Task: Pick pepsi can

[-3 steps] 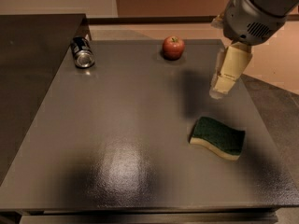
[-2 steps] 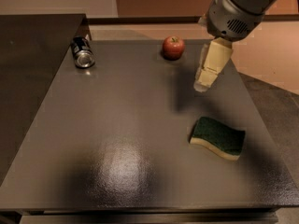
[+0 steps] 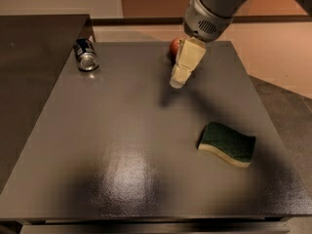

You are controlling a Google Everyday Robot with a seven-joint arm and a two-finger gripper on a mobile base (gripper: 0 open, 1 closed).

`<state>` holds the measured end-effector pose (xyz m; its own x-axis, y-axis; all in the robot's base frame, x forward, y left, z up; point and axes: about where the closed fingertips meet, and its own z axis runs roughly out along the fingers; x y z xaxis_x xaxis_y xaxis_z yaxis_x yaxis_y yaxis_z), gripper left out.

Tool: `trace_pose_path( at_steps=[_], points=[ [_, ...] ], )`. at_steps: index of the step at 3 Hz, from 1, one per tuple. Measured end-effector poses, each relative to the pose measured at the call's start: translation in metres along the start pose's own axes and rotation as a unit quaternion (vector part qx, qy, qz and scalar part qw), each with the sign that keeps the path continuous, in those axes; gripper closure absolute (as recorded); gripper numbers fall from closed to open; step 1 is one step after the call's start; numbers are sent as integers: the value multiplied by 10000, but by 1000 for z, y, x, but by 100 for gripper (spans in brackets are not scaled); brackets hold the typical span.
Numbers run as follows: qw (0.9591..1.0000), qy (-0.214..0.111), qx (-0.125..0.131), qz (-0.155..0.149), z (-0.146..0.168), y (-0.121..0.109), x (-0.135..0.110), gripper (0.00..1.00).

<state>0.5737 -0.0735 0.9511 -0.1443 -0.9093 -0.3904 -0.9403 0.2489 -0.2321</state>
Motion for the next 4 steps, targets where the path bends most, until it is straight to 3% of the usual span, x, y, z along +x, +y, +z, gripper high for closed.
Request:
trace_pose_path(
  at_steps=[2,4],
  points=[
    [9976,-105,-191,651,53,-23,-39,0],
    [9900,71,-357,1364,96,-42,-83,0]
  ],
)
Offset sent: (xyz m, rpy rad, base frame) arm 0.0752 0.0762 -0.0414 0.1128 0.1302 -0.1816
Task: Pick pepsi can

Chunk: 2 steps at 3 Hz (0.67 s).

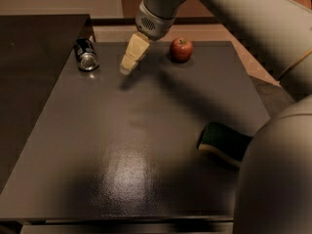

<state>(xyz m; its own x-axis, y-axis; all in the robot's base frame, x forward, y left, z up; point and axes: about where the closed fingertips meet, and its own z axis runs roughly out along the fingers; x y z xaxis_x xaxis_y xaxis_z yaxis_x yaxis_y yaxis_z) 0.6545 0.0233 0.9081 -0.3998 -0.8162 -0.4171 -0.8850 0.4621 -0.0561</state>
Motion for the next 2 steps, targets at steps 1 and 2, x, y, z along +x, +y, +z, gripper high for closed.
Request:
trace_pose_path(
  at_steps=[1,2],
  points=[
    [9996,112,-18,244,15,4,-20,0],
    [9985,166,10,513,25,11,-36,0]
  ],
)
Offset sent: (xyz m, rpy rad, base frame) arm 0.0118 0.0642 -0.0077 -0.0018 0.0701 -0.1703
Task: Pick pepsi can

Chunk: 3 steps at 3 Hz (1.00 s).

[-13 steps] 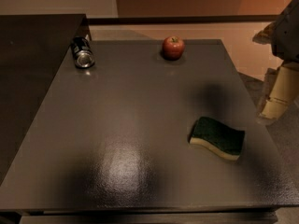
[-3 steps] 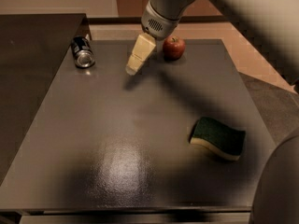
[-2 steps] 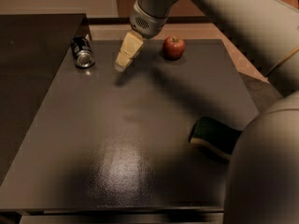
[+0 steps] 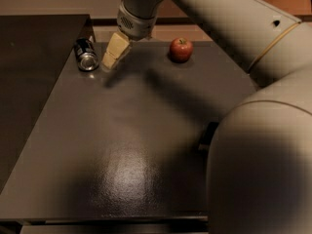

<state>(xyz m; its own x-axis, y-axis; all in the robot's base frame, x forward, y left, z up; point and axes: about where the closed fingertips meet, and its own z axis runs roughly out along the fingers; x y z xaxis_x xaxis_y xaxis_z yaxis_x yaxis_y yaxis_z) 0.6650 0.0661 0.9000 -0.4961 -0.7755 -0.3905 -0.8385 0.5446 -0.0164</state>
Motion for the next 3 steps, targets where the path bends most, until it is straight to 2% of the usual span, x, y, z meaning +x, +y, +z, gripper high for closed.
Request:
trace_pose_path(
  at_steps=[1,2,3],
  points=[
    [9991,-199,109,363,1,11,-8,0],
    [9960,-319,188,808,8,20,-19,0],
    [9960,-315,186,809,8,20,-19,0]
  ],
)
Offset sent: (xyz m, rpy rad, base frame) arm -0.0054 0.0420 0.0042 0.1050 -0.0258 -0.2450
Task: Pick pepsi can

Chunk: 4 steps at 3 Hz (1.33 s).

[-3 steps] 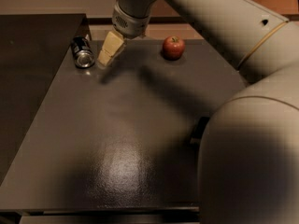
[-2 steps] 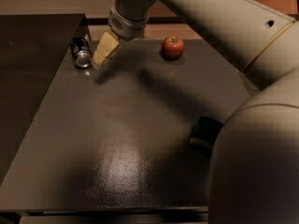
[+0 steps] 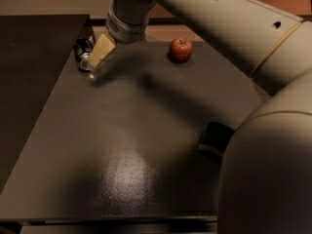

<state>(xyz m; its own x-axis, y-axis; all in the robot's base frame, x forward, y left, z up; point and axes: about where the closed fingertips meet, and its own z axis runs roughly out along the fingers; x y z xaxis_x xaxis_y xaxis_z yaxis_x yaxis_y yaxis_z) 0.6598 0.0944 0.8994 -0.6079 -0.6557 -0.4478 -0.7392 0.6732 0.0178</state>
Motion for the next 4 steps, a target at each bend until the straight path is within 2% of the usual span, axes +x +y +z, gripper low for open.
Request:
trace_pose_path(
  at_steps=[1,2,3,4],
  points=[
    [9996,-6,69,270,4,-3,-6,0],
    [9968,-33,217,765,14,-7,-18,0],
    [9935,-13,332,1086,26,-8,-33,0],
    [9911,32,395,1268,37,-3,-48,0]
  ],
)
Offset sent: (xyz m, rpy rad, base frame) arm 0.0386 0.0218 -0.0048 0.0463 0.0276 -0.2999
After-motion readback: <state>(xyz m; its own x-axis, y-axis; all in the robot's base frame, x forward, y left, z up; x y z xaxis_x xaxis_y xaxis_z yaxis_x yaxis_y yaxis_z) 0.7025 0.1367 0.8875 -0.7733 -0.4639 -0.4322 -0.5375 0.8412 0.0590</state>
